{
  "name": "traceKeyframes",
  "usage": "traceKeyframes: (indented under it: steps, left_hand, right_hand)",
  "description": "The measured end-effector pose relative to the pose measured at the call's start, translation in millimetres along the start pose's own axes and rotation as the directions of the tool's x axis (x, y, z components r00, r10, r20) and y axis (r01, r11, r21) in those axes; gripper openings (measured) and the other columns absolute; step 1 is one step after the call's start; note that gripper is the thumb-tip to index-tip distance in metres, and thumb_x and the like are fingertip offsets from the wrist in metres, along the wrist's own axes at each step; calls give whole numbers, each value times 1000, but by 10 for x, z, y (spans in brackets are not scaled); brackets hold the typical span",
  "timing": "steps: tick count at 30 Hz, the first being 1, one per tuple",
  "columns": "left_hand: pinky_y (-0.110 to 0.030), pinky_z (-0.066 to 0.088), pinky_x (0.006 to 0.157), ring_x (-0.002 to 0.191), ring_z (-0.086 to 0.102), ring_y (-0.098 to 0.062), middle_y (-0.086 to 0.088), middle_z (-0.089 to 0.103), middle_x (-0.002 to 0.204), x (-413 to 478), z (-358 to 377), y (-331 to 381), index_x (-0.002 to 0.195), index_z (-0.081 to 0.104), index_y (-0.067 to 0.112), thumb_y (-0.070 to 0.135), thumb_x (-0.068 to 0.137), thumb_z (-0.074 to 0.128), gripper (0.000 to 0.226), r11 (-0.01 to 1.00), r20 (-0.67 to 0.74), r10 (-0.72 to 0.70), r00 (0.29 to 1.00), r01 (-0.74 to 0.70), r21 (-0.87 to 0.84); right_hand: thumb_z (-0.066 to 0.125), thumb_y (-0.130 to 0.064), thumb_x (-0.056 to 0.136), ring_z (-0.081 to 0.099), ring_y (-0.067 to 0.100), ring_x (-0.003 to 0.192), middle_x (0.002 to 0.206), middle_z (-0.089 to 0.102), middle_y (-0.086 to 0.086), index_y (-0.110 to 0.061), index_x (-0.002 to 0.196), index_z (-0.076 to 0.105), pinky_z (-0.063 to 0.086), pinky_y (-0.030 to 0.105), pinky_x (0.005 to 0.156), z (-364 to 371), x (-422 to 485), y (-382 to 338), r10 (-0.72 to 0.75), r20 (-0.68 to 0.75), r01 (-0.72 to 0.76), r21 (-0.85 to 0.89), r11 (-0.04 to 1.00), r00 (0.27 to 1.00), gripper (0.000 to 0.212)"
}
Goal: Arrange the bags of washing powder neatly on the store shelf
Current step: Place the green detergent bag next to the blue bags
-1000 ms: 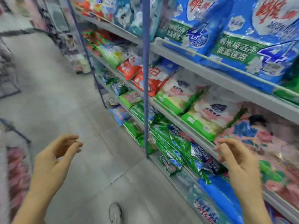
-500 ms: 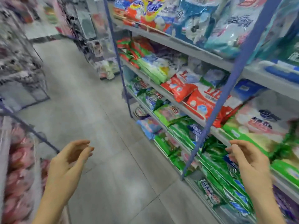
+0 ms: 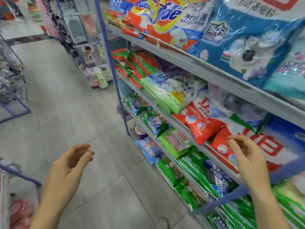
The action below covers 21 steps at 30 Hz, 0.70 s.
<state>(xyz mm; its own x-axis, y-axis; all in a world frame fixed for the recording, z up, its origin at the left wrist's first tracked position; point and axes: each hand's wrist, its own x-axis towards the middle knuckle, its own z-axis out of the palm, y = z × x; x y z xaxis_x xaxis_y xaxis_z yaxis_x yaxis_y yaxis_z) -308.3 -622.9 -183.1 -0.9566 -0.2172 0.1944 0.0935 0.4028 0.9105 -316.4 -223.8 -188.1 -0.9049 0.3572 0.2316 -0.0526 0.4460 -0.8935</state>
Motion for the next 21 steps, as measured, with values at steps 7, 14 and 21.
traceKeyframes:
  steps: [7,14,21]
  left_hand:
    - [-10,49,70,78,66,-5,7,71,83,1122,570,-80,89,62,31,24,84,66,10,998,164,51,985,-43,-53]
    - [-11,49,70,85,66,-14,-1,70,91,2100,1087,-68,93,61,30,32,84,67,11,987,470,163,867,-147,-70]
    - [-11,49,65,80,65,-11,2,69,85,2753,1298,-80,97,62,24,24,86,64,11,957,651,280,705,-259,-131]
  right_hand:
    - [52,-37,80,55,30,100,104,62,16,-8,105,61,43,37,83,405,944,95,-79,-254,-15,-347,938,964,39]
    - [58,-42,87,43,39,123,135,47,22,-4,136,40,29,43,105,770,1584,233,127,-292,-310,-757,575,948,64]
    - [45,-30,97,52,28,72,76,55,22,-6,88,62,32,34,64,829,1598,229,118,-551,-426,-472,772,826,30]
